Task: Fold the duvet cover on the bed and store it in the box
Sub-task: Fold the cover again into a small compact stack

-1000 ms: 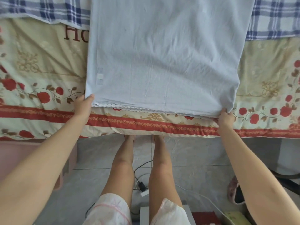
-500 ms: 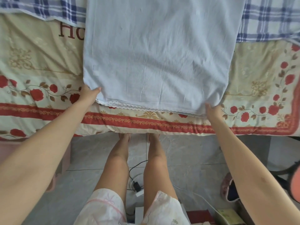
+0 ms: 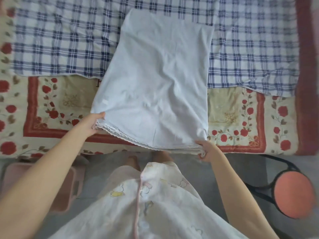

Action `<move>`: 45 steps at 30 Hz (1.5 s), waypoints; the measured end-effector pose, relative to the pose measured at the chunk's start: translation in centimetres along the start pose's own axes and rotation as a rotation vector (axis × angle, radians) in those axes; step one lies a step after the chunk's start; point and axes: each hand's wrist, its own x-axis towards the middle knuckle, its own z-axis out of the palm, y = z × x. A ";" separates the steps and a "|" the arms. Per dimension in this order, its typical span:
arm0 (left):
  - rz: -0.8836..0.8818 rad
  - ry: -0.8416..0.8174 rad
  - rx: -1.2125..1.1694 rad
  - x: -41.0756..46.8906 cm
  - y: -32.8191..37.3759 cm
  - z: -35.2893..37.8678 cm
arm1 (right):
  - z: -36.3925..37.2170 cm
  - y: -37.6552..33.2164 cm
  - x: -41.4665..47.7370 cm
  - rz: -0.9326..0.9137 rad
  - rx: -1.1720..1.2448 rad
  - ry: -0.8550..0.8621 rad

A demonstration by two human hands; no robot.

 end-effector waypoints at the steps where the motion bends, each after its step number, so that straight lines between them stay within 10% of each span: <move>1: -0.016 -0.040 -0.104 -2.2 0.2 -0.3 | -0.8 0.4 -1.2 0.078 0.042 -0.057; 6: 0.099 -0.102 -0.412 -7.4 9.5 4.3 | -2.7 -10.0 -5.7 -0.111 0.503 -0.232; 11: 0.540 -0.250 -0.493 -17.6 31.3 12.4 | -4.9 -29.8 -25.9 -1.046 0.669 -0.477; 16: 0.974 -0.509 -0.640 -29.8 44.7 13.9 | -11.1 -38.0 -39.8 -1.346 1.106 -0.879; 20: 1.063 -0.508 -0.701 -33.6 47.1 13.3 | -14.7 -39.4 -42.7 -1.482 1.094 -0.807; 30: 0.770 -0.282 -0.347 -21.1 36.3 10.8 | -13.4 -30.8 -28.7 -1.180 0.848 -0.165; 35: 0.434 -0.068 -0.130 -7.9 21.6 8.7 | -9.2 -21.2 -13.6 -0.858 0.312 0.347; 45: -0.018 0.099 0.248 9.9 -4.2 0.2 | 0.0 -3.4 6.9 -0.361 -0.111 0.536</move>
